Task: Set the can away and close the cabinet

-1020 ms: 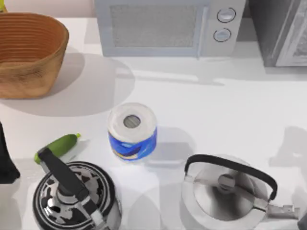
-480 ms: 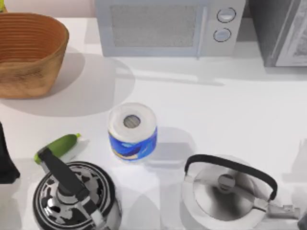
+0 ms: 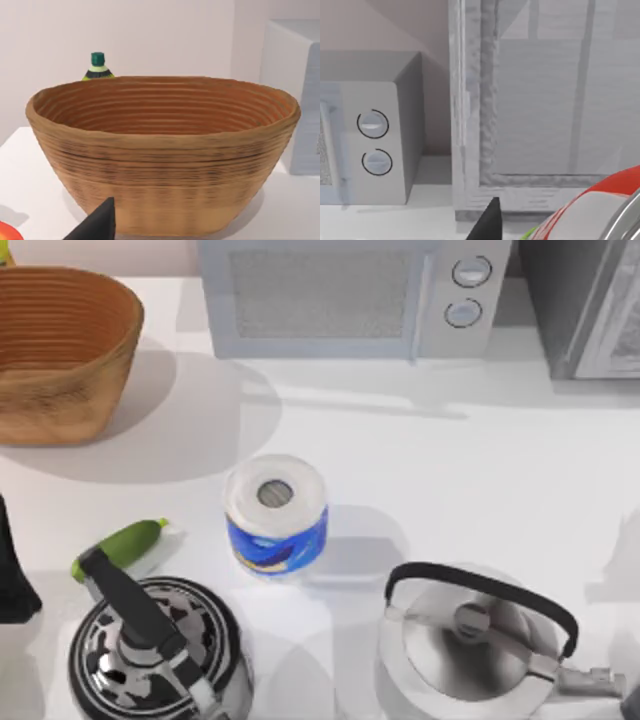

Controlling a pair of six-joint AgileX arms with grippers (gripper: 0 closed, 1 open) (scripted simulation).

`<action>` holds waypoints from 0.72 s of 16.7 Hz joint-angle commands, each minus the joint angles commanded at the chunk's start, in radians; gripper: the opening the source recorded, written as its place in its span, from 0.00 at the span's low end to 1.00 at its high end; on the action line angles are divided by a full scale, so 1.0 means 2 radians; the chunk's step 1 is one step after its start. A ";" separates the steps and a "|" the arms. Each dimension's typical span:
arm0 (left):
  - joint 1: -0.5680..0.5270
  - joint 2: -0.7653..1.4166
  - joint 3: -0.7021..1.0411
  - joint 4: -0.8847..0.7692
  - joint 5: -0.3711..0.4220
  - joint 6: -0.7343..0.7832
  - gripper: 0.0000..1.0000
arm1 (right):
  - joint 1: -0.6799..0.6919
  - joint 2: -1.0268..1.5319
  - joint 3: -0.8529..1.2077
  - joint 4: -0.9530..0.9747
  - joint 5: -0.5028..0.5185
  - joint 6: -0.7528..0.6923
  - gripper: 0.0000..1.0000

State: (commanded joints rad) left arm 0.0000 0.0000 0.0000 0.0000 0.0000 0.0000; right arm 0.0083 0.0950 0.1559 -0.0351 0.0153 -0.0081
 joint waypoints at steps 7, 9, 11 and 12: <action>0.000 0.000 0.000 0.000 0.000 0.000 1.00 | 0.010 0.173 0.302 -0.061 0.031 -0.008 0.00; 0.000 0.000 0.000 0.000 0.000 0.000 1.00 | 0.017 0.234 0.411 -0.080 0.040 -0.009 0.00; 0.000 0.000 0.000 0.000 0.000 0.000 1.00 | 0.026 0.298 0.518 -0.100 0.049 -0.007 0.00; 0.000 0.000 0.000 0.000 0.000 0.000 1.00 | 0.031 0.331 0.566 -0.110 0.054 -0.006 0.00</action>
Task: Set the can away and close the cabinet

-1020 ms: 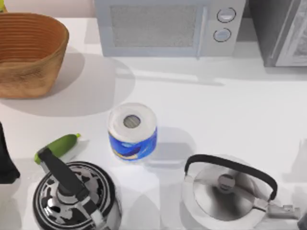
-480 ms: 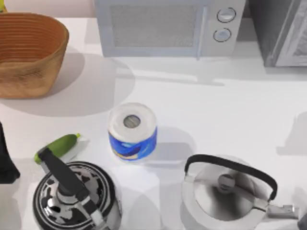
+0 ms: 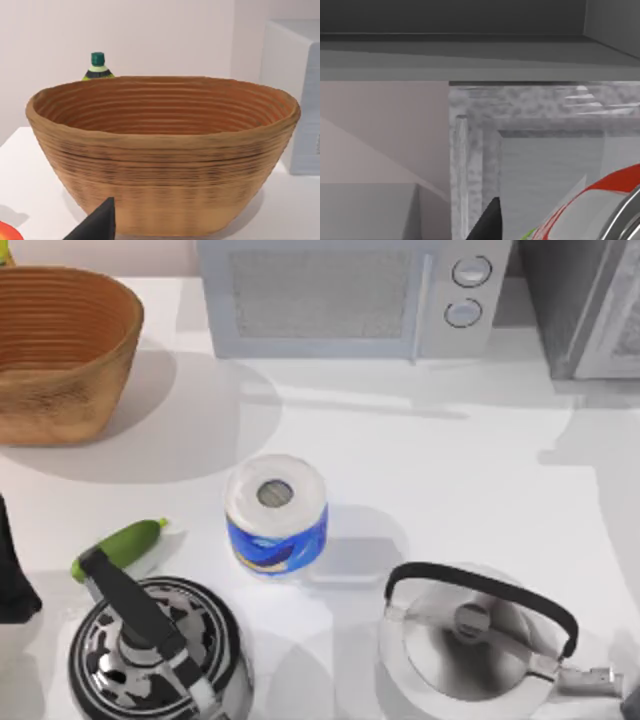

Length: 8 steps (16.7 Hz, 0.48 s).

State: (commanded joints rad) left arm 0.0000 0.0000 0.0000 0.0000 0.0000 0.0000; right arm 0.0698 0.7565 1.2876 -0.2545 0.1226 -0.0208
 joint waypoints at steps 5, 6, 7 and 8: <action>0.000 0.000 0.000 0.000 0.000 0.000 1.00 | 0.030 0.164 0.165 -0.047 0.021 0.010 0.00; 0.000 0.000 0.000 0.000 0.000 0.000 1.00 | 0.036 0.193 0.184 -0.056 0.024 0.013 0.00; 0.000 0.000 0.000 0.000 0.000 0.000 1.00 | 0.042 0.219 0.199 -0.064 0.028 0.015 0.00; 0.000 0.000 0.000 0.000 0.000 0.000 1.00 | 0.047 0.241 0.210 -0.071 0.031 0.016 0.00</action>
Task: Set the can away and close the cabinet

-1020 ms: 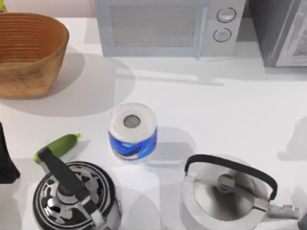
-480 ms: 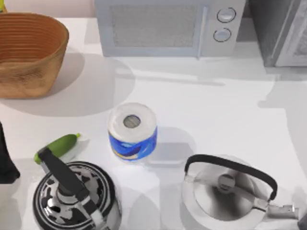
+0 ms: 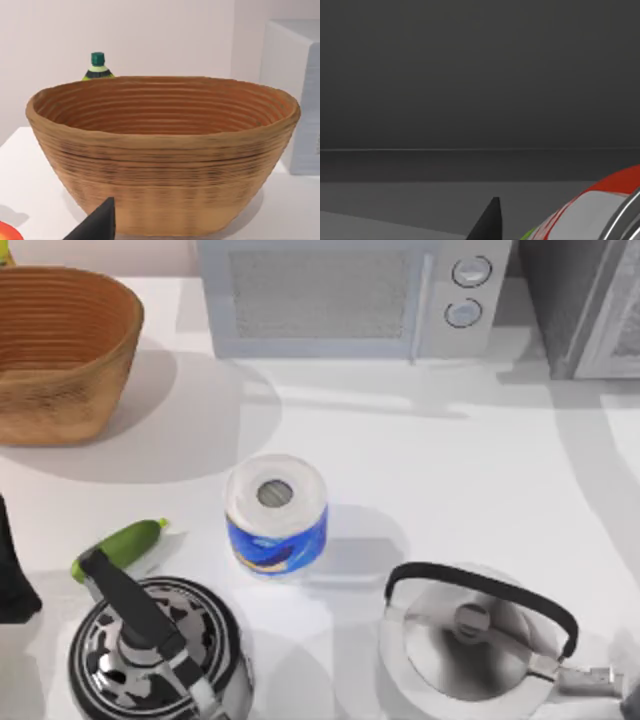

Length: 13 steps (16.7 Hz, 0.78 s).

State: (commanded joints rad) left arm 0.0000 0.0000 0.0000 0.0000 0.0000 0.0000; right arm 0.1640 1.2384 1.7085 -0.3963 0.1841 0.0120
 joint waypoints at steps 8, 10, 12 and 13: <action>0.000 0.000 0.000 0.000 0.000 0.000 1.00 | 0.010 0.045 0.012 -0.013 0.006 0.005 0.00; 0.000 0.000 0.000 0.000 0.000 0.000 1.00 | 0.009 0.052 0.019 -0.016 0.005 0.005 0.00; 0.000 0.000 0.000 0.000 0.000 0.000 1.00 | 0.007 0.077 0.047 -0.024 0.003 0.005 0.00; 0.000 0.000 0.000 0.000 0.000 0.000 1.00 | 0.005 0.096 0.069 -0.031 0.002 0.005 0.00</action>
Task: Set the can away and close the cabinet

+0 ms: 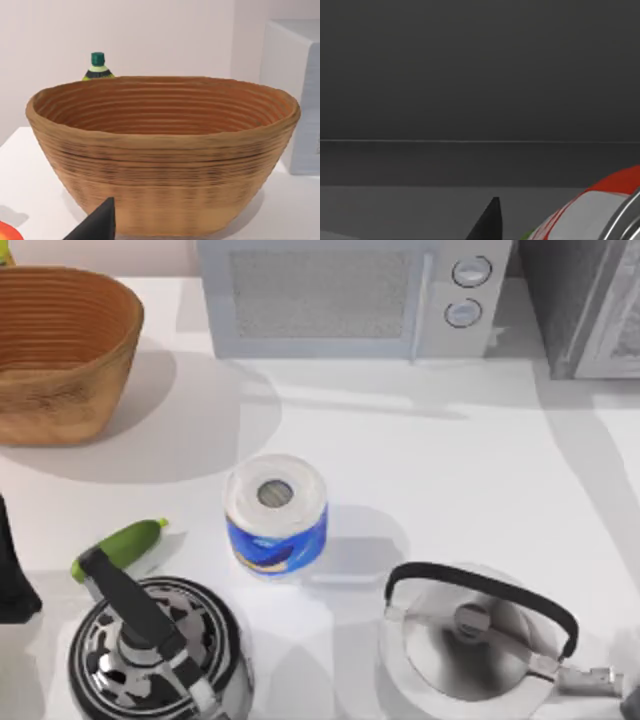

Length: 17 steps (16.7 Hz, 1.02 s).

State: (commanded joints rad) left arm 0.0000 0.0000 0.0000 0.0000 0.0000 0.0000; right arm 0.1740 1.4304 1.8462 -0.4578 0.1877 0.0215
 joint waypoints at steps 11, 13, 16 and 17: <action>0.000 0.000 0.000 0.000 0.000 0.000 1.00 | -0.032 0.285 0.400 -0.095 -0.027 -0.001 0.00; 0.000 0.000 0.000 0.000 0.000 0.000 1.00 | -0.036 0.314 0.434 -0.105 -0.031 -0.001 0.00; 0.000 0.000 0.000 0.000 0.000 0.000 1.00 | -0.037 0.326 0.447 -0.109 -0.032 -0.001 0.00; 0.000 0.000 0.000 0.000 0.000 0.000 1.00 | -0.037 0.326 0.447 -0.109 -0.032 -0.001 0.00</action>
State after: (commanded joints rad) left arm 0.0000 0.0000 0.0000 0.0000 0.0000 0.0000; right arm 0.0994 2.0830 2.7411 -0.6757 0.1232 0.0188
